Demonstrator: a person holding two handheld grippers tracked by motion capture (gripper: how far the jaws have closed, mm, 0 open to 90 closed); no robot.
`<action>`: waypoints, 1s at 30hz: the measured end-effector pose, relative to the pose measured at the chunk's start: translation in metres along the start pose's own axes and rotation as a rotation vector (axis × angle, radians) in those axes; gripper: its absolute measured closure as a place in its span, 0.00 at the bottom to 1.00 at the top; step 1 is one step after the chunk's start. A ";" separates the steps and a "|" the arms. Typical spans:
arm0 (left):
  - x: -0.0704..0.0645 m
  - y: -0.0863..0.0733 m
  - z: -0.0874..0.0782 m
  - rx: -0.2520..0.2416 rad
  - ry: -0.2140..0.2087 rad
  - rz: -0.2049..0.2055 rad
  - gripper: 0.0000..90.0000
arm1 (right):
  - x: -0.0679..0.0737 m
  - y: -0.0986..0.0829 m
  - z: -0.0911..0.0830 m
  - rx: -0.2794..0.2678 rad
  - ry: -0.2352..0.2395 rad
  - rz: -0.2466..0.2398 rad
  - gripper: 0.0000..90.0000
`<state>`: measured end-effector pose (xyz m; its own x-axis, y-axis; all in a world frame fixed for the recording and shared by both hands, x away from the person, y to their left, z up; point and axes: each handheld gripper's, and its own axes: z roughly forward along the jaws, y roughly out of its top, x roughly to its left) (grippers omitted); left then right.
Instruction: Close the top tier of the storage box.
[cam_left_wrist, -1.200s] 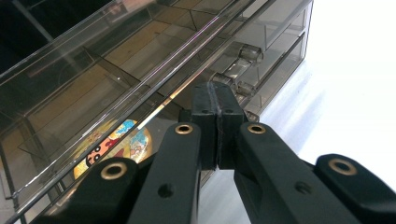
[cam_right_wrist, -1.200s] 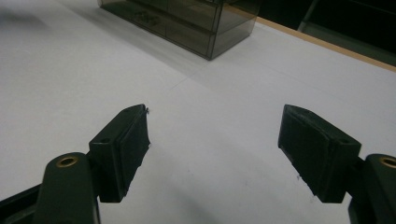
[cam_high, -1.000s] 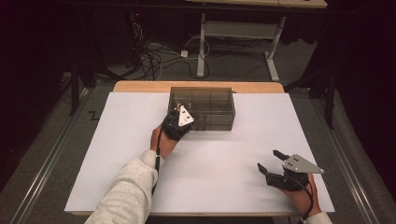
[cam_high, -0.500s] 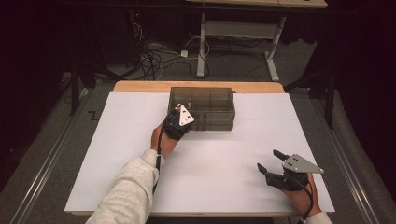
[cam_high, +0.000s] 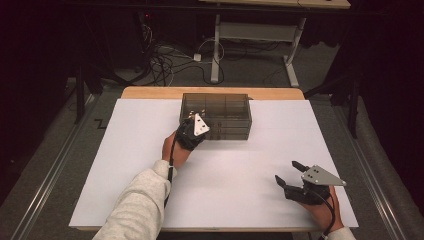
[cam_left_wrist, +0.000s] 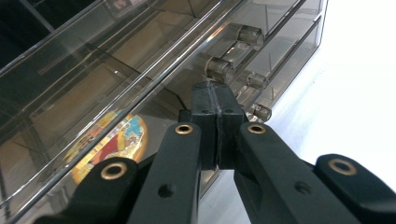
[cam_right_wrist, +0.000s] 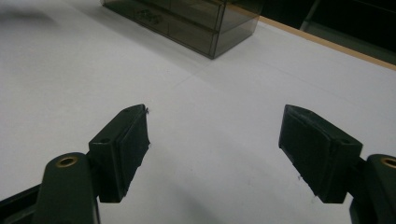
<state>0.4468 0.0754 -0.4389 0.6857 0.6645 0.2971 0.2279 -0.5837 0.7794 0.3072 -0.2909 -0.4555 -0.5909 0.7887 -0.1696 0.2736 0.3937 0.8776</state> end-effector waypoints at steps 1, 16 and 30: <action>0.000 0.000 0.000 0.002 0.002 0.000 0.97 | 0.000 0.000 0.000 0.000 0.000 0.001 0.27; 0.001 0.003 -0.011 -0.012 0.014 0.011 0.96 | 0.001 0.000 0.000 0.005 -0.001 -0.003 0.27; 0.002 0.004 -0.019 -0.038 0.013 0.010 0.94 | 0.002 0.000 0.001 0.005 0.002 -0.003 0.27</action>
<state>0.4358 0.0829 -0.4248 0.6785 0.6651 0.3119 0.1944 -0.5720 0.7969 0.3067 -0.2889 -0.4560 -0.5931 0.7866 -0.1715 0.2755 0.3985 0.8748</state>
